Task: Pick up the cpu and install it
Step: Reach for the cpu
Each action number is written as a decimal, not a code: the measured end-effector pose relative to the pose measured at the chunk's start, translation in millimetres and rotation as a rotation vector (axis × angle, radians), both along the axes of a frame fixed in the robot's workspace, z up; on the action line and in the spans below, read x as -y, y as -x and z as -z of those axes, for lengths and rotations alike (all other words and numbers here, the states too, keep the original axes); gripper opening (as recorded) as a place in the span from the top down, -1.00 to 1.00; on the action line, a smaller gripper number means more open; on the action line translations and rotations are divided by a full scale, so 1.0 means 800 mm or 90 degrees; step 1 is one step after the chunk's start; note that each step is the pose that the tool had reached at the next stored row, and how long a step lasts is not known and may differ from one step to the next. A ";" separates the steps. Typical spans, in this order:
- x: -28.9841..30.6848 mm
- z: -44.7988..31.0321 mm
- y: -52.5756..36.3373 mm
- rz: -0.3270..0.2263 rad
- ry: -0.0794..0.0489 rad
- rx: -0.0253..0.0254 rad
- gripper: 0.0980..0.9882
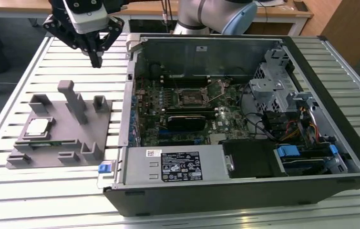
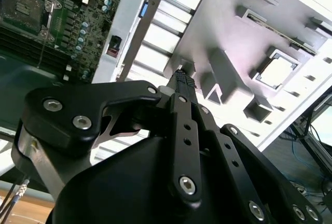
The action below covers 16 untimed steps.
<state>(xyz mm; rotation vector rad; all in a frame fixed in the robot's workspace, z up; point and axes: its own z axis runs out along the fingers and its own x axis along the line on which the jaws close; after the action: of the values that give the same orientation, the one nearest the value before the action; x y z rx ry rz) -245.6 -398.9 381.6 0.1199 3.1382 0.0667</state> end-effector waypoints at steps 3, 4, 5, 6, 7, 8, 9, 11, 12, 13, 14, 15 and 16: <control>0.0000 0.0008 0.008 0.000 0.000 -0.0005 0.98; 0.0000 0.0011 0.011 0.000 0.000 -0.0005 0.98; 0.0000 0.0015 0.014 0.000 0.000 -0.0005 0.98; 0.0000 0.0020 0.018 0.000 0.000 -0.0005 0.98; 0.0000 0.0024 0.021 0.000 0.000 -0.0005 0.98; 0.0000 0.0028 0.024 0.000 0.000 -0.0005 0.98; 0.0000 0.0032 0.028 0.000 0.000 -0.0006 0.98; 0.0000 0.0038 0.038 0.000 0.000 -0.0006 0.98; -0.0001 0.0041 0.044 0.000 0.000 -0.0006 0.98; -0.0003 0.0045 0.050 0.000 0.000 -0.0006 0.98; -0.0007 0.0048 0.056 0.000 0.000 -0.0006 0.98; -0.0011 0.0052 0.061 0.000 0.000 -0.0006 0.98; -0.0015 0.0055 0.067 0.000 0.000 -0.0006 0.98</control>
<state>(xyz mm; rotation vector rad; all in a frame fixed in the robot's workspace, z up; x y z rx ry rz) -299.1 -397.7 377.2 0.1200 3.1392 0.0665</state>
